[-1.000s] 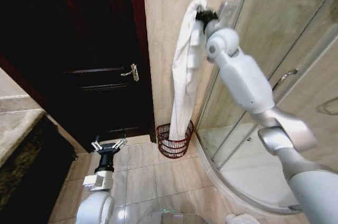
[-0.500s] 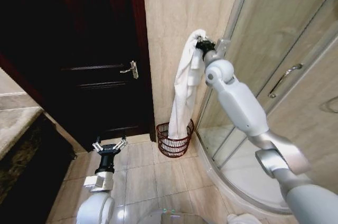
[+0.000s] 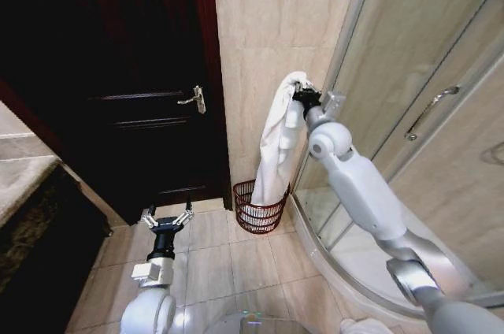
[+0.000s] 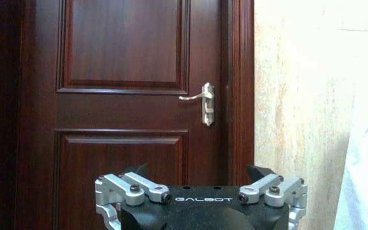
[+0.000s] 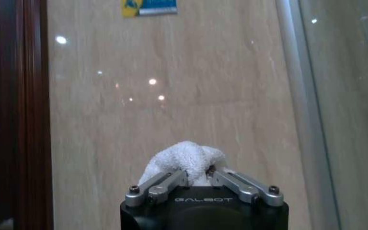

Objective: Discard the used towel into the hamper.

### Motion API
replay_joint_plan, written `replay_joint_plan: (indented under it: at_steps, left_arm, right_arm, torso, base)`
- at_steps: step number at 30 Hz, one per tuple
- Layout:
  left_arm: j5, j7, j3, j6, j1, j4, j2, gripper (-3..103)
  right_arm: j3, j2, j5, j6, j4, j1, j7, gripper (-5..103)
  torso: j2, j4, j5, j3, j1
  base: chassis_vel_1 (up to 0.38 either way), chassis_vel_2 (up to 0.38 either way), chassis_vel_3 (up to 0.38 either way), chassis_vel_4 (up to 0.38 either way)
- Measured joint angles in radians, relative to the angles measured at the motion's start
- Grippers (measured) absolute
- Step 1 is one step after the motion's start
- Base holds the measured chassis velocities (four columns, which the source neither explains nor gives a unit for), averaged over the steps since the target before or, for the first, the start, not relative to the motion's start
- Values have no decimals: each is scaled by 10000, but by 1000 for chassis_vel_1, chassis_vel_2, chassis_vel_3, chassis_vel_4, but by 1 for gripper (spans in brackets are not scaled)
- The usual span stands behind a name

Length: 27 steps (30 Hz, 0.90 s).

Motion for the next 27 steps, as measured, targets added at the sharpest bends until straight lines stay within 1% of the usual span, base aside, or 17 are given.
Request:
replay_joint_plan:
  at_steps: [3, 4, 6, 7, 10, 15, 20, 27]
  left_arm:
    - [27, 11, 40, 0, -1, -7, -10, 100]
    - [27, 11, 40, 0, -1, -7, -10, 100]
    - [87, 14, 82, -27, 24, -7, -29, 100]
    - [87, 14, 82, -27, 24, -7, -29, 100]
    - [152, 17, 127, -51, 59, -7, -38, 100]
    - [194, 24, 172, -52, 75, -47, -42, 100]
    - [254, 32, 202, -76, 125, -64, -96, 100]
    - [277, 29, 218, -106, 117, -65, -114, 100]
  right_arm:
    - [284, -104, -101, -7, 313, -706, -114, 5]
    - [284, -104, -101, -7, 313, -706, -114, 5]
    - [530, -146, -278, -7, 633, -1317, -289, 5]
    - [530, -146, -278, -7, 633, -1317, -289, 5]
    - [835, -139, -530, 4, 962, -2008, -528, 5]
    - [1017, -88, -760, 78, 1101, -2436, -682, 5]
    - [1156, -13, -1080, 177, 1250, -2989, -905, 5]
    - [1322, 18, -1202, 145, 1544, -3525, -982, 5]
  torso:
    - [-186, -1, 1, -102, -82]
    - [-186, -1, 1, -102, -82]
    - [-338, 0, 1, -181, -154]
    - [-338, 0, 1, -181, -154]
    - [-528, 0, 1, -293, -236]
    - [-712, 0, 0, -395, -314]
    - [-1011, 1, 0, -555, -453]
    - [-1294, 1, -1, -716, -573]
  base:
    - [0, 0, 0, 0]
    - [0, 0, 0, 0]
    - [0, 0, 0, 0]
    - [0, 0, 0, 0]
    - [0, 0, 0, 0]
    - [0, 0, 0, 0]
    - [0, 0, 0, 0]
    - [-44, 51, 47, -48]
